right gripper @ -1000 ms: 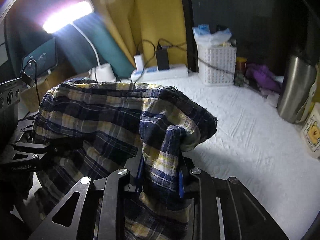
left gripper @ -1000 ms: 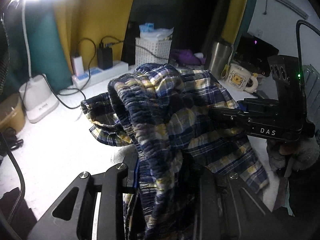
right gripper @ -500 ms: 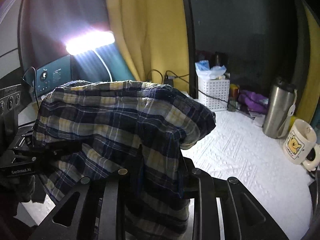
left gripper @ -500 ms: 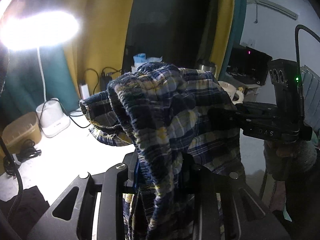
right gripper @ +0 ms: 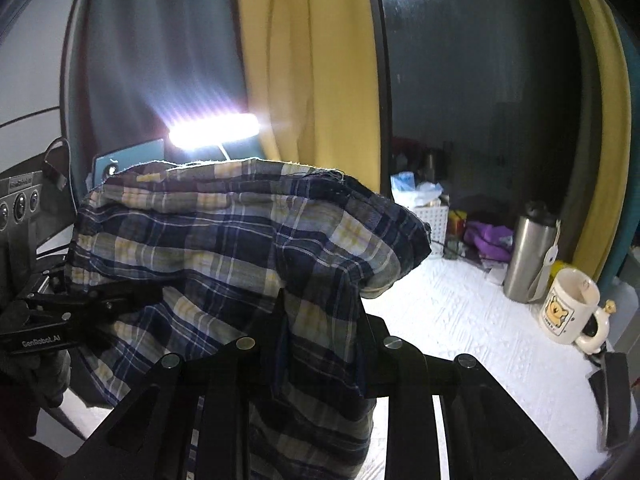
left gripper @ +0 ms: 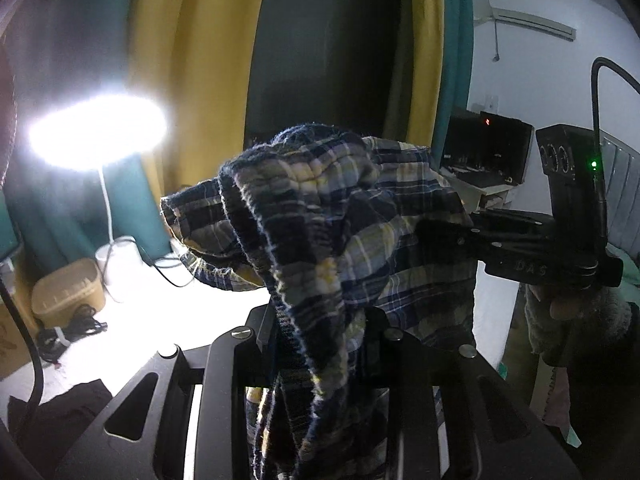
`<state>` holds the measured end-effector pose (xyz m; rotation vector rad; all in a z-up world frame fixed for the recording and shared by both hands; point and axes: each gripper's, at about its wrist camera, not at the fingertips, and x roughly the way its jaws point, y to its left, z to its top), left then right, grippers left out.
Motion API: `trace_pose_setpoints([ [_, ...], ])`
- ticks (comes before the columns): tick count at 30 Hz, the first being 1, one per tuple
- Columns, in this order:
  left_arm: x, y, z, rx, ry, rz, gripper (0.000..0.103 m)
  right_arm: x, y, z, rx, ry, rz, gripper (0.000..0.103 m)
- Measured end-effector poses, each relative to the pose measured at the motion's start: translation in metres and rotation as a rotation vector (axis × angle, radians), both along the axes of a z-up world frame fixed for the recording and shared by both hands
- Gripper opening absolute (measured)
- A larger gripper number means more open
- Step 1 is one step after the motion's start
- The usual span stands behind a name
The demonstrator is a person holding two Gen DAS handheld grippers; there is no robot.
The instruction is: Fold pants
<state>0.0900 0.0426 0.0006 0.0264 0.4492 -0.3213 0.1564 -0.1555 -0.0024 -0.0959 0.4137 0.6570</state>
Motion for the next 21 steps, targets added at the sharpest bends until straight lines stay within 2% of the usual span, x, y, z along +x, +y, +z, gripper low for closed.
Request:
trace_pose_setpoints([
  [11,-0.037,0.022,0.010,0.006,-0.090,0.047,0.027,-0.038,0.012,0.023,0.016,-0.080,0.047,0.027],
  [21,-0.075,0.052,0.010,-0.014,-0.135,0.127,0.027,-0.067,0.049,0.034,-0.010,-0.120,0.132,0.027],
])
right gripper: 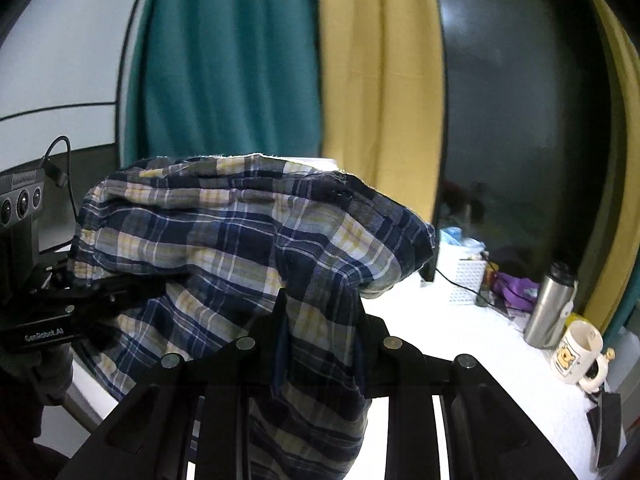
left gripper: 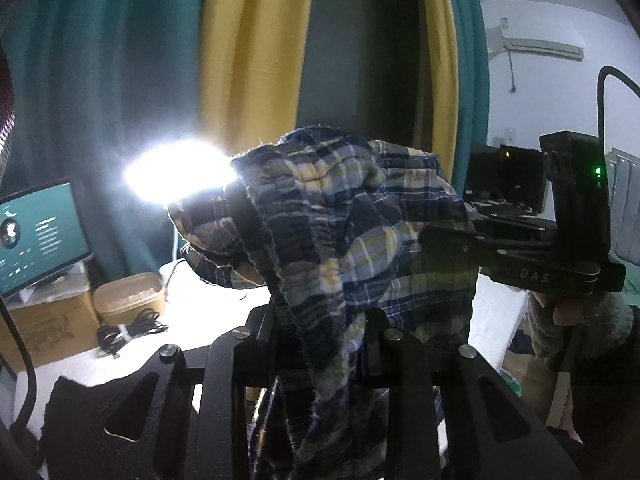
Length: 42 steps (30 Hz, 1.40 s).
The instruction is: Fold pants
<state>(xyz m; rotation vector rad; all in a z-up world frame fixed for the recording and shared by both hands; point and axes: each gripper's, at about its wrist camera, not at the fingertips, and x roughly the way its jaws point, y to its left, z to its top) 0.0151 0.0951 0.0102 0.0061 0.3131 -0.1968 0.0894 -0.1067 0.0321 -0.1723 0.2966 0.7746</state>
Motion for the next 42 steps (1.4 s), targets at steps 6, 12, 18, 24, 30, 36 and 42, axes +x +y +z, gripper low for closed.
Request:
trace_pose_setpoints([
  [6,-0.020,0.028,-0.005,-0.022,-0.004,0.057,0.027,-0.012,0.033,0.000,-0.030,-0.012,0.063,0.027],
  [12,-0.039,0.058,-0.011,-0.042,0.006,0.118,0.027,-0.016,0.067,-0.005,-0.056,-0.004,0.130,0.027],
  [18,-0.044,0.079,-0.022,-0.051,0.031,0.168,0.027,-0.004,0.091,-0.017,-0.070,0.030,0.170,0.027],
  [24,-0.039,0.091,-0.033,-0.054,0.071,0.193,0.027,0.018,0.112,-0.030,-0.087,0.072,0.193,0.027],
  [30,-0.025,0.099,-0.042,-0.056,0.122,0.202,0.027,0.035,0.125,-0.044,-0.092,0.116,0.201,0.027],
  [36,-0.006,0.105,-0.050,-0.052,0.172,0.195,0.027,0.055,0.134,-0.059,-0.087,0.163,0.195,0.027],
  [42,0.013,0.109,-0.061,-0.043,0.223,0.189,0.027,0.076,0.143,-0.075,-0.085,0.212,0.190,0.027],
])
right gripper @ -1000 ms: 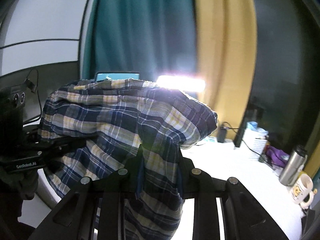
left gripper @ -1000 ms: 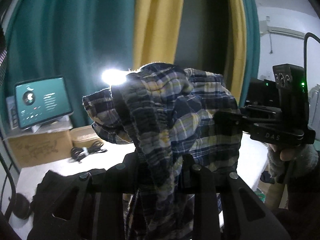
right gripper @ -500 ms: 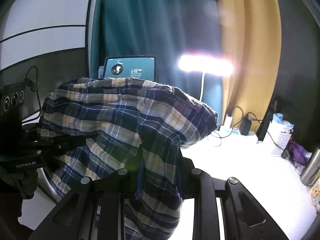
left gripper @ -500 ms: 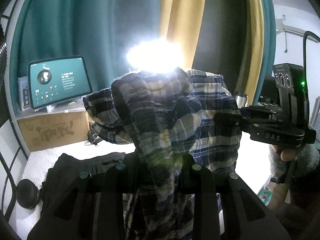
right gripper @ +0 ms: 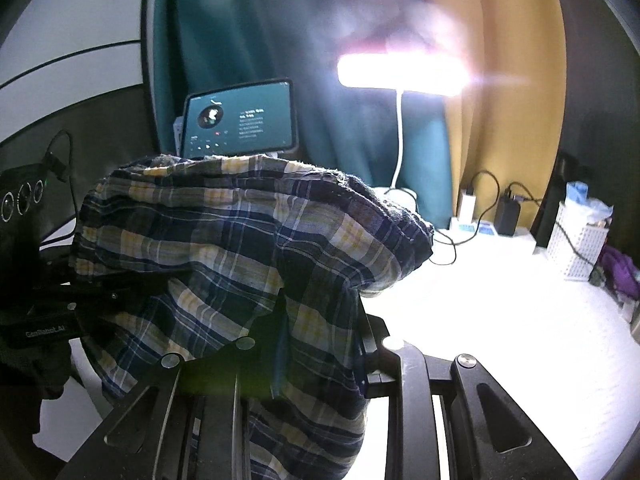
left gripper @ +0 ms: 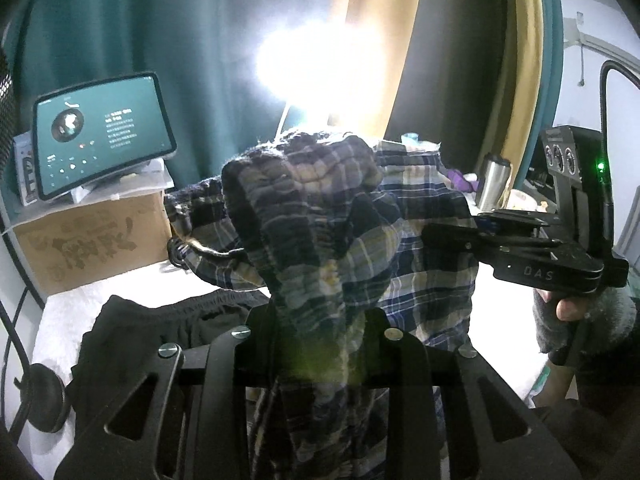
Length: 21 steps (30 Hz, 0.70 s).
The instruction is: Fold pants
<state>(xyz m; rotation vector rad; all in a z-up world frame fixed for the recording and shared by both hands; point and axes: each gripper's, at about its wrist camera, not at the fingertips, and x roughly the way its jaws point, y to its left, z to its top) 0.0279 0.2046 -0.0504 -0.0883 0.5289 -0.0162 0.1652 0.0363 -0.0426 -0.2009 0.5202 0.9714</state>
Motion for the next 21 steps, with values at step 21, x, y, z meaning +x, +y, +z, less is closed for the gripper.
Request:
trace_pose_setpoints([
  [21,0.058,0.028,-0.047,-0.048,0.167,0.042,0.027,0.070,0.043,-0.069,-0.070,0.168,0.024,0.027],
])
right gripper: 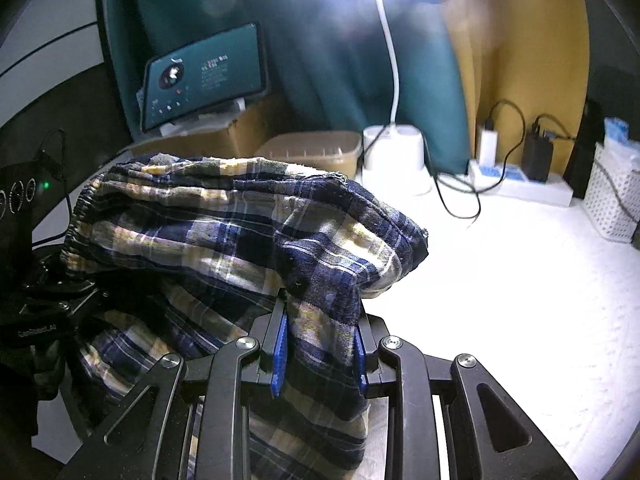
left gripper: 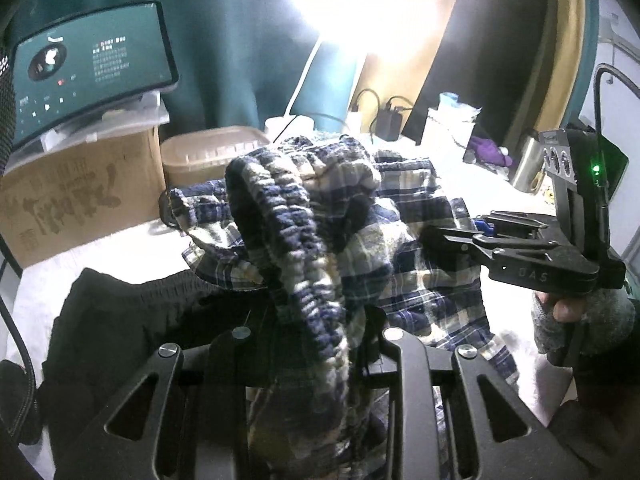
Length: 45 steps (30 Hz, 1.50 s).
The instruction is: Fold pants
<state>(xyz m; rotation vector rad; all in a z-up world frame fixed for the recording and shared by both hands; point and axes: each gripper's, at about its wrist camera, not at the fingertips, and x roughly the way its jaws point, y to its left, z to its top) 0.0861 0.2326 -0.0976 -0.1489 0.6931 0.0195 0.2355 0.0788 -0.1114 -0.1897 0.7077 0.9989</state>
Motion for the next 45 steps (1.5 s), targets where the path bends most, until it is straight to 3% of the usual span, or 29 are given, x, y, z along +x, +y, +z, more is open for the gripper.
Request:
trace_pose_setpoints([
  [14,0.022,0.021,-0.037,-0.042,0.124,0.070,0.027,0.041,0.026,-0.046,-0.074,0.099,-0.019,0.028],
  [15,0.021,0.023,-0.038,-0.046,0.129,0.075,0.027,0.044,0.026,-0.048,-0.078,0.112,-0.027,0.030],
  [17,0.021,0.026,-0.041,-0.054,0.136,0.081,0.027,0.051,0.022,-0.049,-0.085,0.123,-0.047,0.046],
  [19,0.019,0.028,-0.045,-0.060,0.147,0.088,0.028,0.056,0.016,-0.050,-0.092,0.119,-0.079,0.055],
  [23,0.016,0.031,-0.045,-0.065,0.148,0.091,0.028,0.065,0.004,-0.048,-0.122,0.087,-0.129,0.063],
  [29,0.012,0.038,-0.041,-0.069,0.146,0.088,0.028,0.068,-0.008,-0.046,-0.203,-0.008,-0.213,0.064],
  [32,0.012,0.038,-0.039,-0.067,0.157,0.086,0.029,0.075,-0.016,-0.044,-0.224,-0.013,-0.270,0.064],
  [37,0.009,0.032,-0.014,-0.037,0.129,0.061,0.032,0.075,-0.014,-0.025,-0.145,-0.023,-0.234,0.064],
  [38,0.007,0.033,-0.009,-0.037,0.117,0.057,0.036,0.074,-0.011,-0.023,-0.137,-0.024,-0.226,0.064],
  [40,0.008,0.035,0.000,-0.034,0.090,0.055,0.041,0.073,-0.003,-0.021,-0.132,-0.026,-0.206,0.064],
  [45,0.016,0.045,0.008,-0.049,0.063,0.067,0.041,0.076,0.013,-0.031,-0.154,-0.009,-0.191,0.064],
])
